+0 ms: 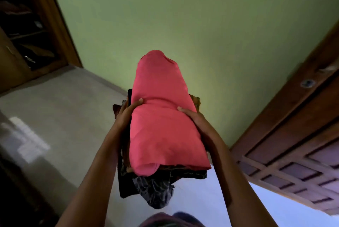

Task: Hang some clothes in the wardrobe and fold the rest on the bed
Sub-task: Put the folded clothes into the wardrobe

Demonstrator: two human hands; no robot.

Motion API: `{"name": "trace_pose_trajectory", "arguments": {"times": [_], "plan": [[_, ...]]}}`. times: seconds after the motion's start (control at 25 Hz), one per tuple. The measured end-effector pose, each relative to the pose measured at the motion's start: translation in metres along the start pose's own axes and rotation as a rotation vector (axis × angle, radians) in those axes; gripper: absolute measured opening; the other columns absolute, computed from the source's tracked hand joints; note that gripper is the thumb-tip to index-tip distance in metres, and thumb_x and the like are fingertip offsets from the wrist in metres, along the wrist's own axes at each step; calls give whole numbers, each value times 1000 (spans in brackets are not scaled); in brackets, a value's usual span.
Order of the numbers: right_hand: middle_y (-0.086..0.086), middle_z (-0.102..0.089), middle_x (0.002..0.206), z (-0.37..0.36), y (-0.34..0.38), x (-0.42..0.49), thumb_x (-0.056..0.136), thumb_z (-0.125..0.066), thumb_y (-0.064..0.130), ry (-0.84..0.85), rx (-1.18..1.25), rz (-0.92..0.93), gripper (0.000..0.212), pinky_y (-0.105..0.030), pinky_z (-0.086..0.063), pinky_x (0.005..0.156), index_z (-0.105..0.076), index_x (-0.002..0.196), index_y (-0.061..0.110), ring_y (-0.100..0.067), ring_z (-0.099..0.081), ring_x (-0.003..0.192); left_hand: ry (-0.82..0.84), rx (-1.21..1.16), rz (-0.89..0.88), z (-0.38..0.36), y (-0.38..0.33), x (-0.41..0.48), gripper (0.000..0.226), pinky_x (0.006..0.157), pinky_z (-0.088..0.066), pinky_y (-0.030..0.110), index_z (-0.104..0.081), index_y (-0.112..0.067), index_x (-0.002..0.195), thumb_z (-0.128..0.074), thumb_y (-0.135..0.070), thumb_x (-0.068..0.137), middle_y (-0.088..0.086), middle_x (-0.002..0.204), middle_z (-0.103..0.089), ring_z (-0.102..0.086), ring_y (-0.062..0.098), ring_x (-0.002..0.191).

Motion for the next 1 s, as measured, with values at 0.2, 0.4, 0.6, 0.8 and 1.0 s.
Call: {"name": "trace_pose_trajectory", "arguments": {"times": [0.2, 0.4, 0.6, 0.8, 1.0], "plan": [[-1, -67, 115, -53, 49, 142, 59, -76, 55, 129, -58, -2, 76, -41, -50, 96, -56, 127, 26, -21, -66, 101, -126, -57, 24, 67, -27, 133, 127, 103, -42, 45, -42, -25, 140, -83, -70, 29, 8, 142, -45, -53, 26, 121], [1, -66, 117, -110, 102, 292, 59, -75, 58, 236, -116, 11, 77, -40, -49, 98, -57, 127, 28, -19, -65, 103, -216, -121, -13, 106, -82, 251, 123, 89, -45, 34, -40, -25, 141, -82, -62, 31, 5, 138, -48, -54, 23, 116], [2, -65, 118, -183, 186, 441, 63, -73, 57, 346, -201, 23, 68, -40, -48, 98, -58, 123, 29, -19, -64, 104, -372, -196, -57, 181, -153, 376, 121, 103, -41, 42, -43, -23, 140, -82, -66, 34, 7, 140, -47, -52, 26, 120], [1, -63, 121, -281, 226, 564, 57, -73, 60, 461, -259, 9, 81, -38, -49, 96, -55, 129, 27, -19, -63, 104, -443, -226, -47, 275, -184, 484, 124, 103, -41, 46, -42, -26, 140, -84, -68, 32, 6, 143, -45, -52, 26, 121], [3, -62, 121, -384, 264, 688, 59, -71, 58, 507, -283, 35, 81, -31, -49, 89, -53, 132, 25, -17, -61, 105, -510, -252, -40, 373, -215, 599, 126, 103, -41, 48, -43, -24, 140, -84, -68, 29, 10, 144, -42, -51, 29, 122]]}}
Point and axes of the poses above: each hand's wrist, its own x-axis towards the middle knuckle, its own z-axis out of the back of the hand, y = z × x, the point moved 9 cm from there along x, towards the middle knuckle
